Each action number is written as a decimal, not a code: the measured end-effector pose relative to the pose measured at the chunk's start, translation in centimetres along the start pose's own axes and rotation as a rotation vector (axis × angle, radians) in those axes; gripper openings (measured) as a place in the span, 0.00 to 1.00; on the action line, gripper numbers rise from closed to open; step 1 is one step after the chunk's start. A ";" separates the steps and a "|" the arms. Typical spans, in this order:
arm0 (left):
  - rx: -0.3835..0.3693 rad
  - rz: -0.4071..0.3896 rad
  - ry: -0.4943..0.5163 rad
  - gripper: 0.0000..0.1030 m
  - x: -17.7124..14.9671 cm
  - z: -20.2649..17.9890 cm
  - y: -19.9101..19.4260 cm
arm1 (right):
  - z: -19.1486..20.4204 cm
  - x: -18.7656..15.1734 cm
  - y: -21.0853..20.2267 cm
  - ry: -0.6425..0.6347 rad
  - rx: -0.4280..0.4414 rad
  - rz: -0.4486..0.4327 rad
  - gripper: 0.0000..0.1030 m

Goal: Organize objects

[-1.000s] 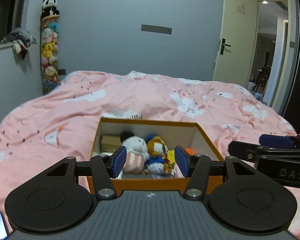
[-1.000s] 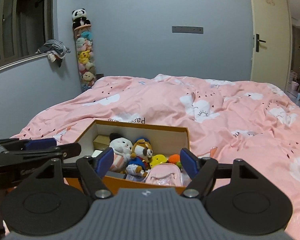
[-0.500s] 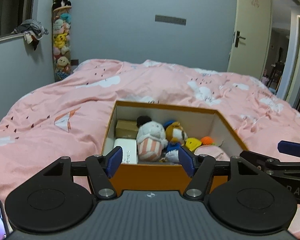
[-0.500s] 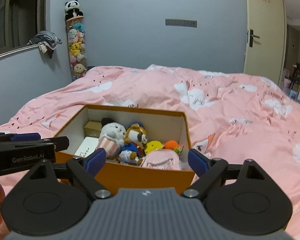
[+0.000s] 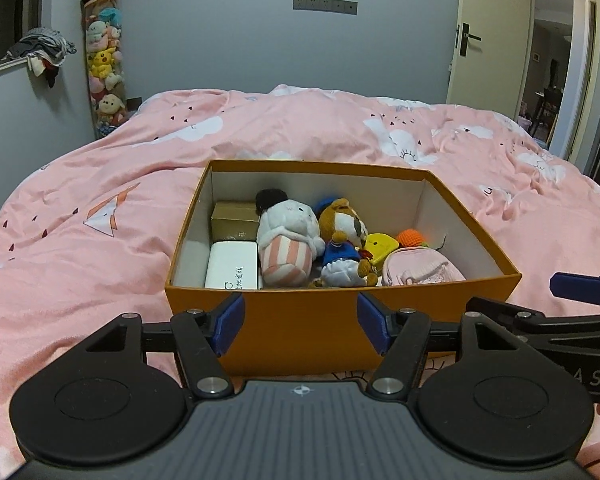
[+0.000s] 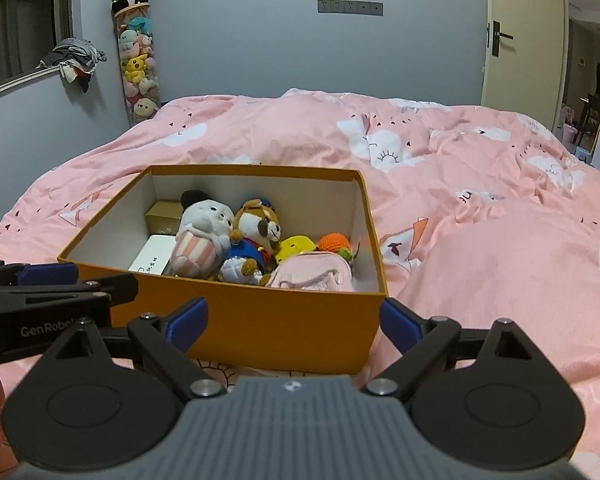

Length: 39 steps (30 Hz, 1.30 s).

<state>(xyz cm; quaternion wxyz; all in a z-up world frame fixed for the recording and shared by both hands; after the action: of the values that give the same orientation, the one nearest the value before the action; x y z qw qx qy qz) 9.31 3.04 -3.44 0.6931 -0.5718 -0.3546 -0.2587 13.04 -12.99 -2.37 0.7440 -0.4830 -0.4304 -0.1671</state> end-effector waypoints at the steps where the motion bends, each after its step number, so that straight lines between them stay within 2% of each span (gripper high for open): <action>1: 0.002 -0.001 -0.001 0.73 0.0 0.0 0.0 | 0.0 0.0 0.0 -0.001 0.001 0.001 0.90; 39: 0.010 0.025 0.000 0.73 -0.2 0.6 0.1 | 0.4 -0.2 0.3 -0.024 0.009 0.007 0.92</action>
<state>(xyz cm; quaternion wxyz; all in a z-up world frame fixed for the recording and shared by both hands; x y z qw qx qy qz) 9.16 3.60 -3.56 0.6991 -0.5728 -0.3486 -0.2482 12.88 -12.58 -2.65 0.7416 -0.4832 -0.4382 -0.1566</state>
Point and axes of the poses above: each gripper's, at about its wrist camera, not at the fingertips, and y roughly the way its jaws point, z to its left, x to its top, the point moved 1 cm from there along y, roughly the way its jaws point, and after that the axes turned 9 degrees about y, right-handed, at the moved point
